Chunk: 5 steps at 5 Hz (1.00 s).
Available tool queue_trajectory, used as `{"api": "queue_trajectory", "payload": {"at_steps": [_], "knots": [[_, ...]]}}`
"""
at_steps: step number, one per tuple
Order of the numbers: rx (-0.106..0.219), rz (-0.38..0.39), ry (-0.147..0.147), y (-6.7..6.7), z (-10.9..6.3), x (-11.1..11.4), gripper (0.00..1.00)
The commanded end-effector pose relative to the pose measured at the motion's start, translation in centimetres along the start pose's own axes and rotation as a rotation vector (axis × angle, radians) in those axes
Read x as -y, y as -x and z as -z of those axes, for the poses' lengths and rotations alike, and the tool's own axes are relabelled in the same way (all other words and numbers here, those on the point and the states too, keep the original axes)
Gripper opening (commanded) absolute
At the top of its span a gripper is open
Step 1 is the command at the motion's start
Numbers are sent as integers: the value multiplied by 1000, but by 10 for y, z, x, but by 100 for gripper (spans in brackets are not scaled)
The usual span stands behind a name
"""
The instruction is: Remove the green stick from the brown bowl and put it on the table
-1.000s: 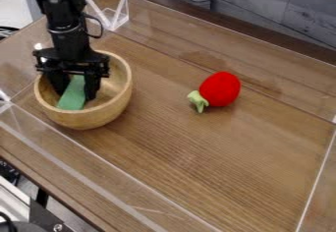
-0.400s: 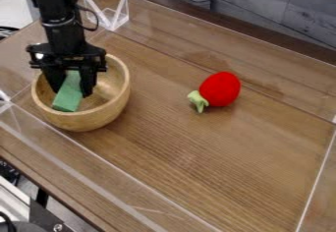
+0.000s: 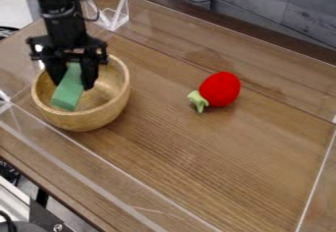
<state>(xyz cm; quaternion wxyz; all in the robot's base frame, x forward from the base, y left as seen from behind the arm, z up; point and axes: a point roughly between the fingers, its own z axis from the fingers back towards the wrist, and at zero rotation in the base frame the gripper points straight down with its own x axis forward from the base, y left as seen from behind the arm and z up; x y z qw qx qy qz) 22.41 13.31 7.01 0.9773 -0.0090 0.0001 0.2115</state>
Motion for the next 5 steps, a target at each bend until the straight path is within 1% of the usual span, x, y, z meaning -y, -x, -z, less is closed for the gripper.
{"api": "queue_trajectory", "payload": {"at_steps": [1,2,3,4,5], "knots": [[73,-28,18,-12,-32,7,0],[83,-46,26,-18,-39,12,0],[95,-22,41,-15,-47,30,0],[106,39,59,-7,-52,66,0],[101,139,65,5,-48,108,0]]}}
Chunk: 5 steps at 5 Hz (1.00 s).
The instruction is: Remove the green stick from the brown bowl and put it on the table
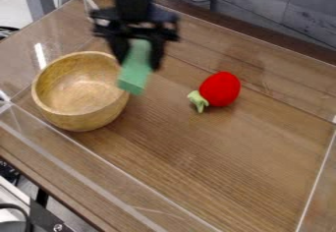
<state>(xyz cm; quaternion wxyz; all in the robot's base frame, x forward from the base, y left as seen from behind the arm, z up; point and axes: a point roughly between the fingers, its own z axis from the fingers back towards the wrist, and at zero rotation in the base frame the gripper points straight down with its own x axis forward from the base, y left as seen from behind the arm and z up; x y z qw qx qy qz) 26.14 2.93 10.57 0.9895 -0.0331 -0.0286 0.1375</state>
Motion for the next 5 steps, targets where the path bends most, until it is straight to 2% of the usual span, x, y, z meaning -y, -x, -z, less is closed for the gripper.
{"api": "queue_trajectory", "payload": {"at_steps": [1,2,3,4,5], "knots": [[42,77,7,6,-3,39,0],[33,50,12,23,16,70,0],[32,10,4,38,34,84,0],[36,-67,-5,42,53,76,0],[36,-141,-15,39,66,62,0]]}}
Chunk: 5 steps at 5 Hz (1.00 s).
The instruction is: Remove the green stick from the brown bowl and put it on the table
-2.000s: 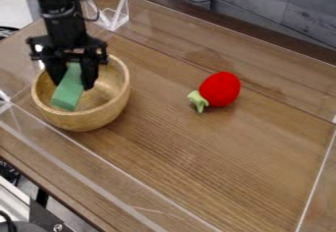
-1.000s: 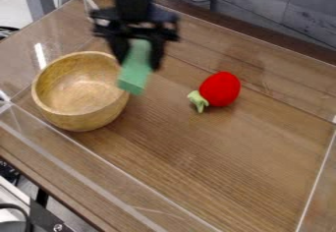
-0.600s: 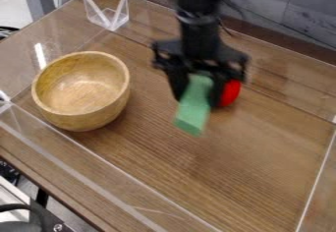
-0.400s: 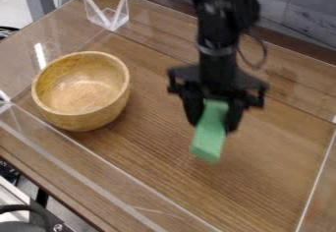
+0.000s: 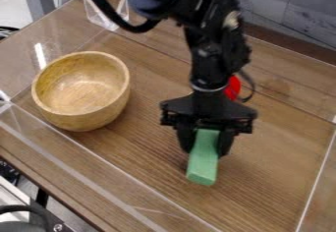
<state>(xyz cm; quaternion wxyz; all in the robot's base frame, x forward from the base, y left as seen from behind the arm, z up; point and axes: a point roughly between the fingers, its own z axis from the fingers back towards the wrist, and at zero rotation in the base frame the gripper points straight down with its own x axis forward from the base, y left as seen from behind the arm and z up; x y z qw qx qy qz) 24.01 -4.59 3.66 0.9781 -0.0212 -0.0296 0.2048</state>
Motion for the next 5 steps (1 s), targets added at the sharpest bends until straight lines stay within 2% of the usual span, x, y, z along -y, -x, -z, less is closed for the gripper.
{"api": "queue_trajectory", "payload": {"at_steps": [1,2,5], "knots": [[23,27,13,-16,-2,-7,0],[21,58,12,-27,0,-19,0],[28,69,4,-21,-4,-5,0]]}}
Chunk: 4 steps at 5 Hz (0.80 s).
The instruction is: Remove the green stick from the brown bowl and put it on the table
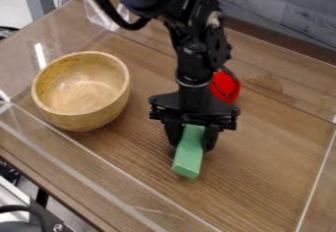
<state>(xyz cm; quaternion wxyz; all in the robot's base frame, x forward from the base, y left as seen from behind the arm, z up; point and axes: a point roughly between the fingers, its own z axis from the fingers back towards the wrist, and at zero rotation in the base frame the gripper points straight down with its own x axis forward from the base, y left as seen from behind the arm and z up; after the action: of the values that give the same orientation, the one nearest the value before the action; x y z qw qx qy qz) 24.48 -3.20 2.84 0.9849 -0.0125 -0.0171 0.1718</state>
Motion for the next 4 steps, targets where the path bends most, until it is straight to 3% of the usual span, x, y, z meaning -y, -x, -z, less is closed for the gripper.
{"api": "queue_trajectory", "payload": {"at_steps": [1,2,4], "knots": [[54,-33,18,-17,-4,6,0],[56,-68,13,-22,0,8,0],[59,-144,4,-27,-2,-11,0]]}}
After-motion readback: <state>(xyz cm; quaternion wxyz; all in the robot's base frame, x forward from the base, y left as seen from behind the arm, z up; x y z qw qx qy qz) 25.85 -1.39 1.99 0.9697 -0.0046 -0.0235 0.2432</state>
